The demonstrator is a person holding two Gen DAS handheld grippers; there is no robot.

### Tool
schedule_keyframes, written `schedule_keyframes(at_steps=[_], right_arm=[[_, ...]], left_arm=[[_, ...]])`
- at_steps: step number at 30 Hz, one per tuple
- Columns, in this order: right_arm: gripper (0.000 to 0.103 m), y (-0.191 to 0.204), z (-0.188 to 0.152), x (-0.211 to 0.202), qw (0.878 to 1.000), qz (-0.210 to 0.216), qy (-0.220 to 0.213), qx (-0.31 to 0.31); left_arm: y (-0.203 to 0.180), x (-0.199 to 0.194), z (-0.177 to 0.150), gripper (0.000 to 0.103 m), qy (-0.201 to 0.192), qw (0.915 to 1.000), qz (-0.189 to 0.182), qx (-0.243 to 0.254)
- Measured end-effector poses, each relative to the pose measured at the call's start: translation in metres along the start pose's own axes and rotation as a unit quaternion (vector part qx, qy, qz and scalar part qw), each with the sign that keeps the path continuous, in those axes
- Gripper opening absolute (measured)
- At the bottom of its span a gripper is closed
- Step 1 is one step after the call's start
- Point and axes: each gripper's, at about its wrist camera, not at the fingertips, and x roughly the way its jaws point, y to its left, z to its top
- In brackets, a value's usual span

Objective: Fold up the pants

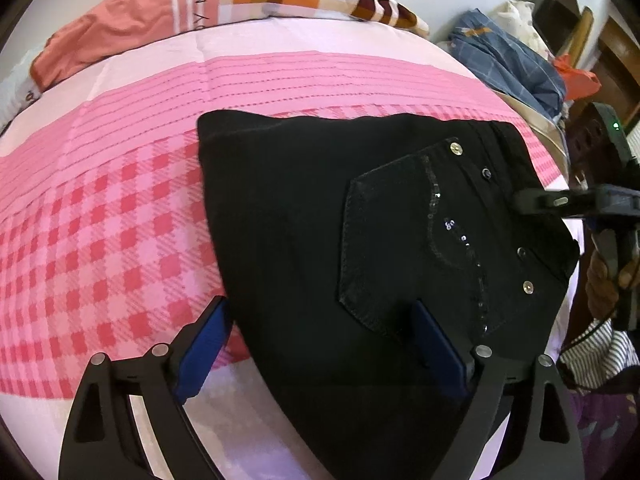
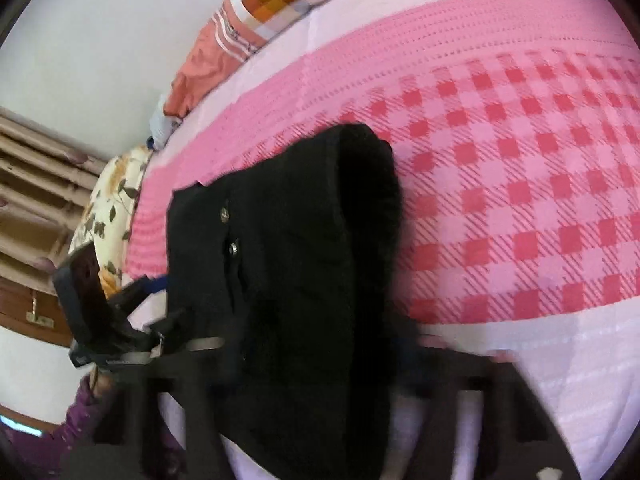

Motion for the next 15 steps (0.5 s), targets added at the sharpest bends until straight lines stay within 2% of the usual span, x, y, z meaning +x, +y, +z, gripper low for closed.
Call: schedule_keyframes(at_steps=[1,4,6,8,9,11,14,15], right_arm=[[0.037,-0.004,0.001,0.0,1.0,0.008,-0.002,0.007],[0.029,-0.006,-0.001,-0.003,1.0,0.015,-0.003,0.009],[0.026,-0.009,-0.002,-0.007,0.999,0.036,-0.006,0.026],[0.025,-0.012,-0.002,-0.009,0.998,0.046,-0.005,0.035],[0.025,-0.013,-0.002,-0.009,0.998,0.051,-0.005,0.04],[0.025,-0.011,-0.003,-0.011,0.998,0.052,-0.006,0.038],[0.025,-0.008,-0.002,-0.009,0.999,0.032,0.0,0.019],[0.029,-0.005,-0.001,-0.009,1.0,0.025,0.0,0.007]], left_arm=[[0.001,0.0,0.001,0.089,-0.002,1.0,-0.004,-0.005],[-0.004,-0.002,0.0,0.074,-0.011,0.9999,0.0,-0.001],[-0.005,-0.007,0.002,0.053,-0.02,0.9998,0.003,0.0],[0.001,-0.013,0.003,0.037,-0.028,0.9995,-0.004,-0.013],[0.006,-0.015,0.004,0.033,-0.03,0.9992,-0.014,-0.024],[0.008,-0.019,0.004,0.03,-0.034,0.9988,-0.02,-0.03],[0.0,-0.018,0.006,0.03,-0.031,0.9995,0.0,-0.008],[0.0,-0.017,0.007,0.03,-0.027,0.9996,0.001,-0.012]])
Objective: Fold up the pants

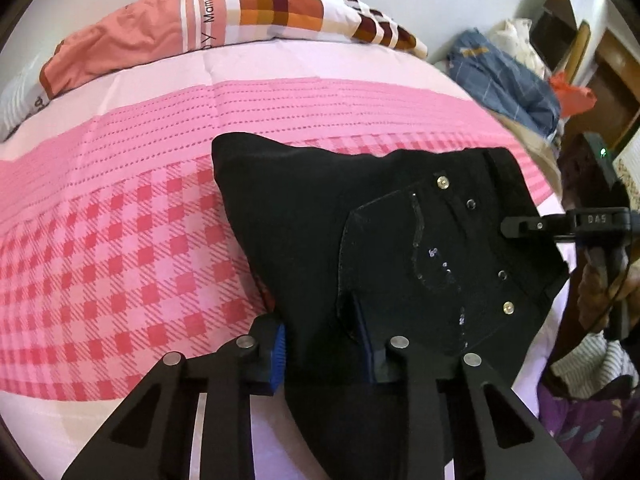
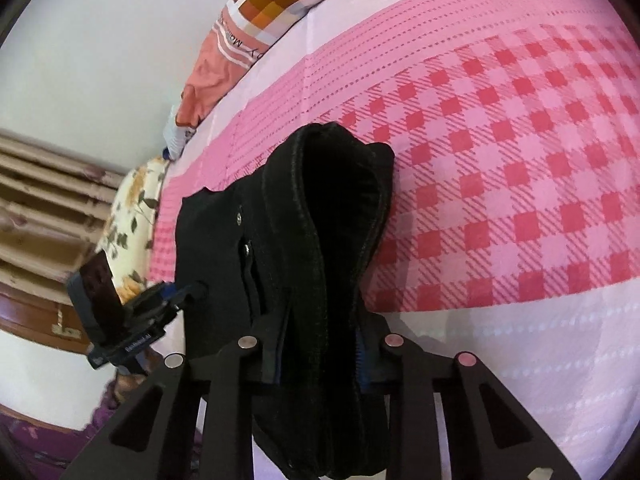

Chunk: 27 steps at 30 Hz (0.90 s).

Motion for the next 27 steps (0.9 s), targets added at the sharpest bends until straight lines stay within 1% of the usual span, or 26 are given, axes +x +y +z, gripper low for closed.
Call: schedule_keyframes(at_steps=[1,2,3,4,5,6,7,8,9,10,11,12,13,14,15,16,17,18,19,22,27], right_arm=[[0.032,0.003,0.0,0.001,1.0,-0.008,0.001,-0.01],[0.039,0.005,0.001,0.002,1.0,-0.019,0.004,-0.018],[0.046,0.005,0.001,0.004,1.0,-0.02,0.008,-0.02],[0.049,0.005,0.002,0.006,1.0,-0.014,0.009,-0.018],[0.053,0.005,0.003,0.009,1.0,-0.012,0.012,-0.016],[0.055,0.005,0.003,0.012,1.0,-0.012,0.015,-0.019],[0.056,0.007,0.004,0.013,1.0,-0.012,0.014,-0.023],[0.056,0.008,0.004,0.014,1.0,-0.013,0.013,-0.024],[0.054,0.01,0.005,0.016,0.999,-0.015,0.012,-0.027],[0.048,0.013,0.004,0.017,0.999,-0.02,0.012,-0.034],[0.042,0.015,0.003,0.019,0.999,-0.024,0.014,-0.04],[0.037,0.014,0.002,0.018,0.999,-0.018,0.011,-0.036],[0.036,0.013,0.002,0.017,0.999,-0.012,0.01,-0.032],[0.033,0.013,0.002,0.015,1.0,-0.005,0.007,-0.026],[0.032,0.013,0.002,0.014,1.0,0.002,0.005,-0.021],[0.031,0.014,0.002,0.013,1.0,0.012,0.003,-0.016],[0.03,0.015,0.002,0.01,1.0,0.028,0.0,-0.007],[0.029,0.016,0.003,0.007,0.999,0.039,-0.002,0.0],[0.029,0.018,0.003,0.006,0.999,0.046,-0.002,0.003],[0.028,0.025,0.004,0.003,0.997,0.069,-0.004,0.015],[0.027,0.05,0.009,0.004,0.994,0.104,-0.016,0.019]], left_arm=[[0.001,0.0,0.001,0.03,0.001,1.0,-0.003,-0.003],[0.003,0.0,0.001,0.033,0.001,1.0,-0.005,-0.003],[0.005,0.001,0.001,0.038,0.004,1.0,-0.006,-0.005],[0.007,0.003,0.0,0.041,0.008,0.9999,-0.007,-0.009],[0.011,0.005,0.0,0.047,0.014,0.9997,-0.012,-0.015],[0.013,0.007,-0.001,0.053,0.019,0.9995,-0.017,-0.02],[0.015,0.01,-0.001,0.057,0.027,0.999,-0.025,-0.024],[0.017,0.013,-0.002,0.062,0.031,0.9985,-0.034,-0.027],[0.016,0.013,-0.003,0.067,0.029,0.9985,-0.039,-0.027],[0.014,0.014,-0.002,0.07,0.029,0.9984,-0.042,-0.023],[0.009,0.016,-0.001,0.07,0.031,0.9987,-0.038,-0.012],[0.004,0.017,-0.001,0.071,0.03,0.9991,-0.031,0.0],[0.0,0.017,-0.002,0.07,0.027,0.9992,-0.027,0.007],[-0.003,0.014,-0.003,0.059,0.016,0.9994,-0.029,0.006],[-0.003,0.01,-0.002,0.045,0.009,0.9996,-0.027,0.002],[-0.001,0.005,-0.001,0.036,0.002,0.9996,-0.028,-0.004],[0.004,-0.001,0.0,0.023,-0.007,0.9991,-0.038,-0.018],[0.009,-0.008,0.002,0.02,-0.015,0.9977,-0.054,-0.037],[0.012,-0.013,0.002,0.019,-0.022,0.997,-0.058,-0.046],[0.007,-0.025,0.002,0.018,-0.037,0.9978,-0.041,-0.037],[0.024,-0.053,0.0,0.018,-0.066,0.9952,-0.039,-0.061]])
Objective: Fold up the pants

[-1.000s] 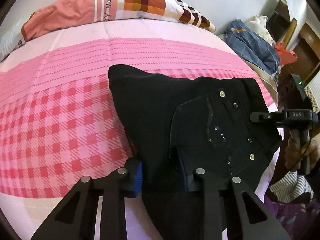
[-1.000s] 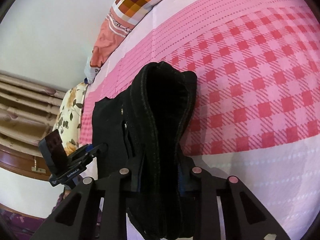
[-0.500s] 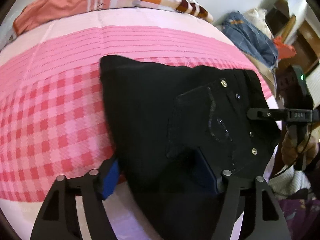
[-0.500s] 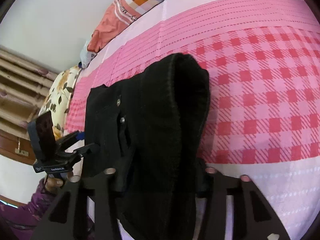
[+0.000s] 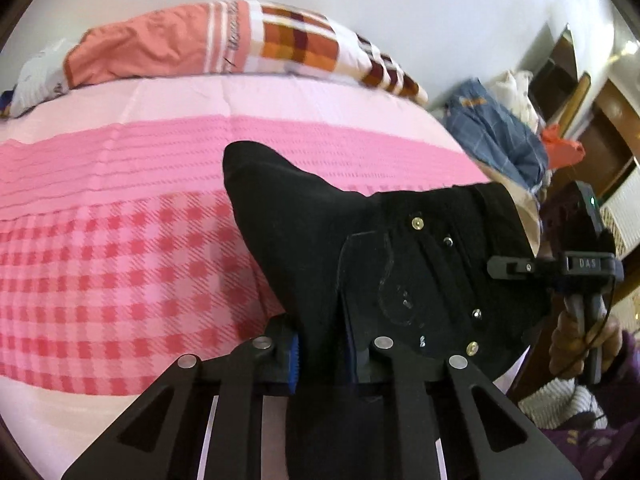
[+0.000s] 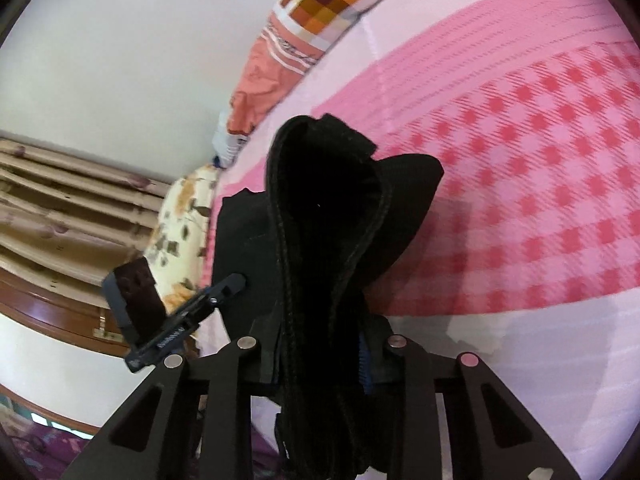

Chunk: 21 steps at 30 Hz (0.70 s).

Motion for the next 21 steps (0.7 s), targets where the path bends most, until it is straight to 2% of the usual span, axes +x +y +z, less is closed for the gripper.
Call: schedule_keyframes(at_steps=[4,11,21], right_arm=[[0.027,0.02,0.011,0.022,1.0,0.023,-0.003,-0.001],[0.027,0.055,0.037,0.074,0.999,0.042,0.022,-0.017],[0.024,0.098,0.073,0.136,0.997,0.053,0.041,-0.046]], left_arm=[[0.015,-0.021,0.011,0.018,-0.026,0.9994,0.022,-0.009],[0.057,-0.052,0.024,0.018,-0.057,0.9956,0.069,-0.026],[0.116,-0.068,0.044,0.018,-0.076,0.9894,0.119,-0.033]])
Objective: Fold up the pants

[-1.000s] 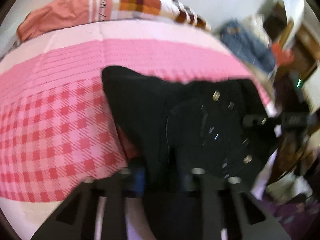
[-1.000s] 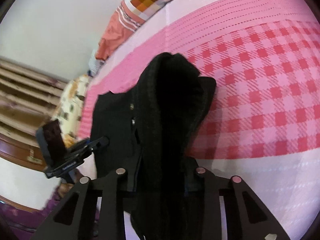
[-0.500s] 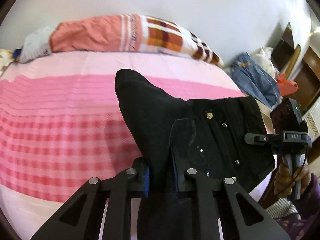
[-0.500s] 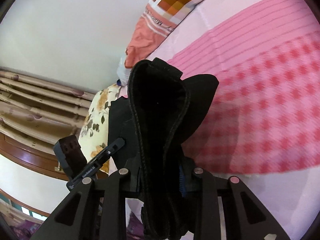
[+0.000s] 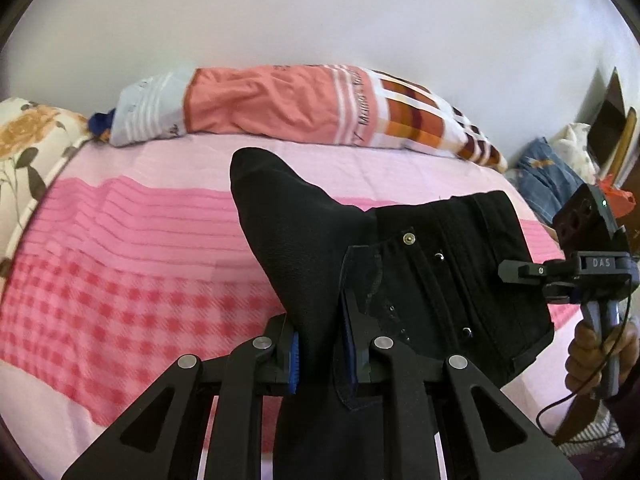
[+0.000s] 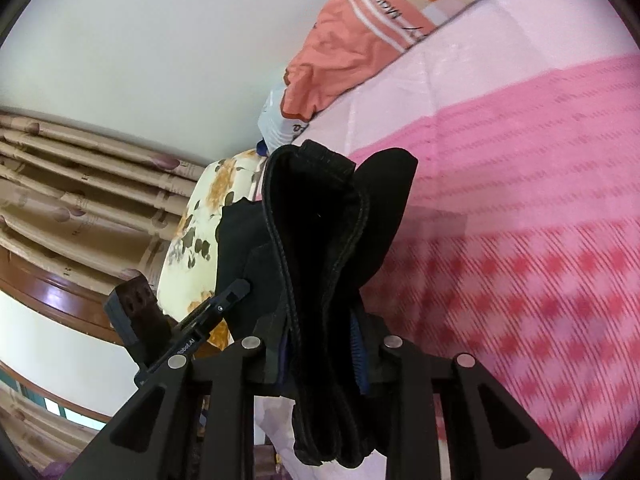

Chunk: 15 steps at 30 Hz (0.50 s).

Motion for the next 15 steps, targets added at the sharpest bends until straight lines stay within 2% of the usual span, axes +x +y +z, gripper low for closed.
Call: schedule_keyframes(at_steps=[15], right_arm=[[0.024,0.014,0.065,0.076,1.0,0.006,0.009,-0.013]], left_arm=[[0.074,0.027,0.056,0.018,-0.028,0.9981,0.054,-0.007]])
